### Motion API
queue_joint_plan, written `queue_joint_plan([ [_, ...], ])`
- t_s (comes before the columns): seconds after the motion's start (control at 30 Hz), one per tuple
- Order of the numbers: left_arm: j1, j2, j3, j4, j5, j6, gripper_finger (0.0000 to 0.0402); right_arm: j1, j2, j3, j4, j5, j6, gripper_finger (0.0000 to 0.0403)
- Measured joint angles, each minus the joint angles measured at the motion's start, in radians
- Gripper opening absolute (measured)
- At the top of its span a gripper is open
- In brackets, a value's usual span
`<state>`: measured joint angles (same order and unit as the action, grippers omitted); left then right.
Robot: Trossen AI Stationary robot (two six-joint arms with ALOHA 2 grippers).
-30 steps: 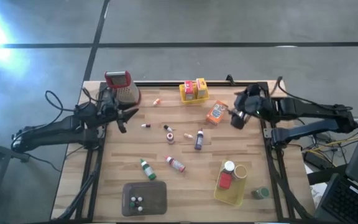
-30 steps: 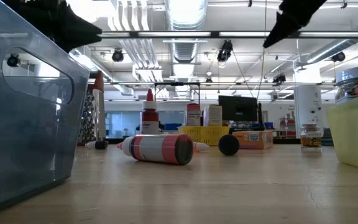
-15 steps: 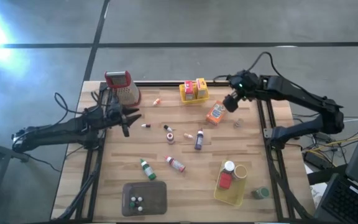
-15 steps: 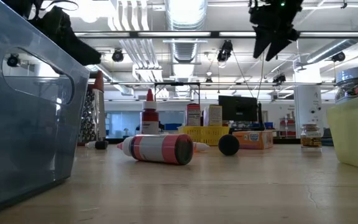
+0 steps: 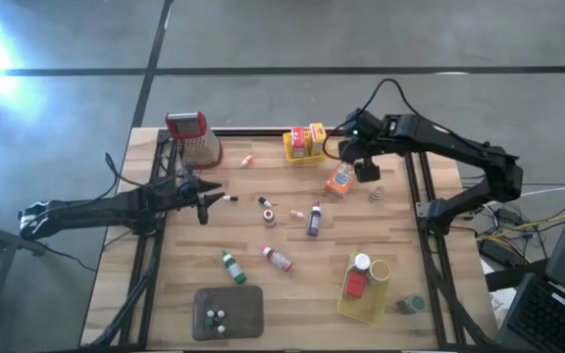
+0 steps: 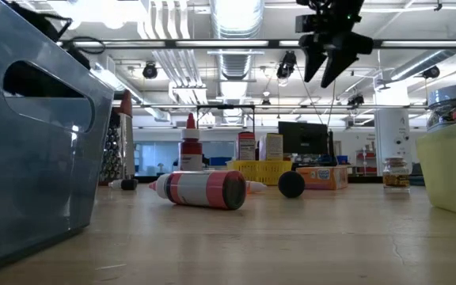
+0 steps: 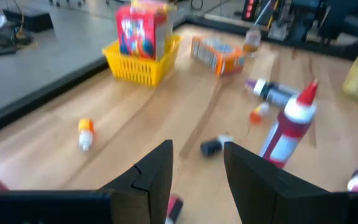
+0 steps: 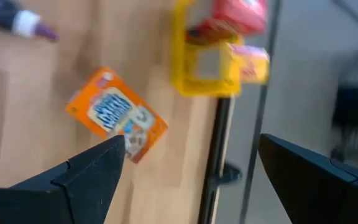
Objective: Pick & Place Kitchen Items
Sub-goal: Put the orange cereal box into the top yellow bin
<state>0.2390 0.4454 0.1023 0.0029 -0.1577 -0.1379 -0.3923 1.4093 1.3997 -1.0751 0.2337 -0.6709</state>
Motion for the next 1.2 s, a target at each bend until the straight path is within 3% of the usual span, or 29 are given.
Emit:
queue_joint_plan([
  [0.23,0.0,0.001,-0.088,0.018,0.005,0.0,0.0149,0.007,-0.048,-0.092,0.106,-0.034,-0.13,0.0364],
  [0.67,0.0,0.016,-0.089,0.03,0.013,0.0,0.0149,0.003,-0.116,-0.253,0.082,-0.051,-0.31,0.0364],
  [1.2,0.0,0.016,-0.089,0.029,0.011,0.0,0.0149,-0.169,0.06,-0.266,0.078,-0.254,-0.489,0.0364],
])
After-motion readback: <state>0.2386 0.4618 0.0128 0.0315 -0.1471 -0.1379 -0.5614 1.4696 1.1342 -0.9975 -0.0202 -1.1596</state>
